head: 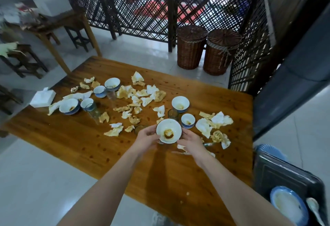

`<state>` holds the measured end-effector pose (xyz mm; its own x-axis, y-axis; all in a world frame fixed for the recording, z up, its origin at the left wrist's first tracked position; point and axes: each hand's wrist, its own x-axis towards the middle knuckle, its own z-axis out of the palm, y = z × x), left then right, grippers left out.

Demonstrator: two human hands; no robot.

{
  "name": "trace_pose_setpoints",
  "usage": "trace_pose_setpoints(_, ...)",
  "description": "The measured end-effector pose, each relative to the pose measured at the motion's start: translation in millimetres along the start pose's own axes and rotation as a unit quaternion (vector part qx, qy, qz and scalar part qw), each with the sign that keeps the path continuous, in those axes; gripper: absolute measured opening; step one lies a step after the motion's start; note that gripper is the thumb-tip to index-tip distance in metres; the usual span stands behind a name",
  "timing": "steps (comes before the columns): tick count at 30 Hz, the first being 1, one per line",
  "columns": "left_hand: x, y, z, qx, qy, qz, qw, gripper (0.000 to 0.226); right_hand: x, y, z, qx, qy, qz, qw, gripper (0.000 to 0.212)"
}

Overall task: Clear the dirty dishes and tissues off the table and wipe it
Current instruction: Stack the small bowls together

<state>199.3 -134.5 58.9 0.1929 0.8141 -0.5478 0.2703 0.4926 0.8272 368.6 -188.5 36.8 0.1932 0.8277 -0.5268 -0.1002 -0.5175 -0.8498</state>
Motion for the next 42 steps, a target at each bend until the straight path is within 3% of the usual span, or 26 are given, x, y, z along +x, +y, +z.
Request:
trace_pose_setpoints(7, 44.7, 61.1, 20.6, 0.021, -0.046, 0.051, 0.997, 0.058, 27.7, -50.8, -31.2, 0.023, 0.054, -0.037, 0.998, 0.062)
trace_pose_setpoints(13, 100.4, 98.8, 29.9, 0.045, -0.112, 0.039, 0.992, 0.059, 70.5, -73.2, -44.2, 0.023, 0.094, -0.041, 0.994, 0.060)
trace_pose_setpoints(28, 227.8, 93.3, 39.5, 0.087, -0.154, -0.023, 0.984, 0.064, 178.0, -64.6, -38.6, 0.028, 0.139, 0.036, 0.989, 0.059)
trace_pose_setpoints(42, 260.7, 71.0, 35.6, 0.110, -0.157, 0.002, 0.981, 0.059, 210.9, -42.0, -26.7, -0.037, 0.228, 0.049, 0.972, 0.045)
